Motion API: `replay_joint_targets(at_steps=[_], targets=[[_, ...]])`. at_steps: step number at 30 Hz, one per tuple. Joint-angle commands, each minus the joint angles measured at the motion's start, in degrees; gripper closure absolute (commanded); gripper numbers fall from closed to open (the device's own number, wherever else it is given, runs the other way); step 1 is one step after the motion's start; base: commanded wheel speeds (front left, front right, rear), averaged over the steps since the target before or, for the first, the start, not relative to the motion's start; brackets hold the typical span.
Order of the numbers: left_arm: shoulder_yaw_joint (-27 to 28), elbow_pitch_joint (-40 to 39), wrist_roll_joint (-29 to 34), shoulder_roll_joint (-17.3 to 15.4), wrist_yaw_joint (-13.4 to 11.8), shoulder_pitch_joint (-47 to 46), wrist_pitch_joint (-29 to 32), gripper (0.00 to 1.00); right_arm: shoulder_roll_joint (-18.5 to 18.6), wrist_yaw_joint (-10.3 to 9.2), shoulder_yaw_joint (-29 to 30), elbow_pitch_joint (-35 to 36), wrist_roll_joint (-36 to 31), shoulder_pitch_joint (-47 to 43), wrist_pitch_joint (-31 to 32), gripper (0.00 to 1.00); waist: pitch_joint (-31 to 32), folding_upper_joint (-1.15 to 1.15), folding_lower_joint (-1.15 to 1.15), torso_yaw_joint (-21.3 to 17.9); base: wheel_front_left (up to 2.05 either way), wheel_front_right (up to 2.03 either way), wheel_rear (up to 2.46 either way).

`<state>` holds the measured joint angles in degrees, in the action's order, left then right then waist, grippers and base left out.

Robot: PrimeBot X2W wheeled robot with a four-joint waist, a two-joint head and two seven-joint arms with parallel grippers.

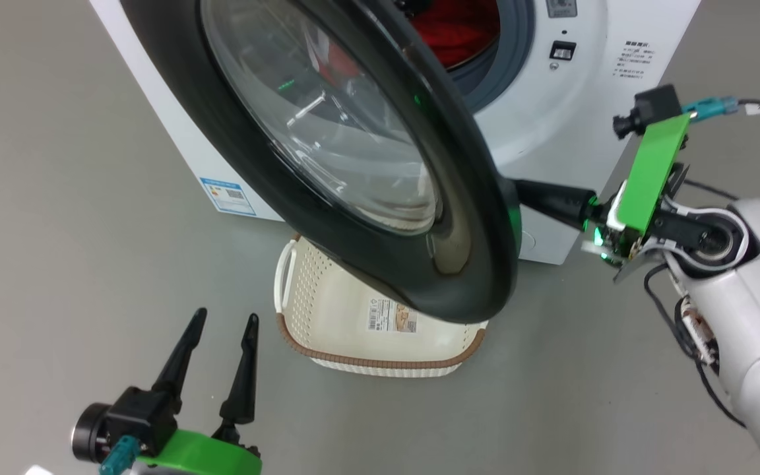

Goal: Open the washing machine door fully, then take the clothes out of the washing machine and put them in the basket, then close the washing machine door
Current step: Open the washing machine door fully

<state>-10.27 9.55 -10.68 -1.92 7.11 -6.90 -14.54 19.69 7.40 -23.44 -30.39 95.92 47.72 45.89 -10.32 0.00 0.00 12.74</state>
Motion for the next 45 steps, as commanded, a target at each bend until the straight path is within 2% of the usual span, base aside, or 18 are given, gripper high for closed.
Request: replay_joint_targets(at_steps=[1,8,17,45], targets=[[1.8,-1.5,0.5,-1.0,-0.5,0.1,-0.5,0.0,-1.0,0.09,-0.8,2.9,-0.3,-2.2,0.5,1.0,0.8,0.0,0.0,0.3,0.0,0.0,0.0],[1.8,-1.6,0.5,-1.0,-1.0,2.2,-0.5,0.0,-2.1,0.09,-1.7,7.0,-0.1,-7.6,1.6,1.0,2.9,0.0,0.0,1.1,0.0,0.0,0.0],[2.4,-1.2,0.8,-1.0,-1.4,4.2,-0.5,0.0,-4.6,0.09,-2.8,11.3,-0.6,-12.5,2.6,1.0,4.5,0.0,0.0,4.0,0.0,0.0,0.0],[4.4,0.1,-0.3,-1.0,-3.5,4.2,-0.5,0.0,-12.3,0.09,-4.1,11.7,-4.1,-14.4,3.3,1.0,5.1,0.0,0.0,16.5,0.0,0.0,0.0]])
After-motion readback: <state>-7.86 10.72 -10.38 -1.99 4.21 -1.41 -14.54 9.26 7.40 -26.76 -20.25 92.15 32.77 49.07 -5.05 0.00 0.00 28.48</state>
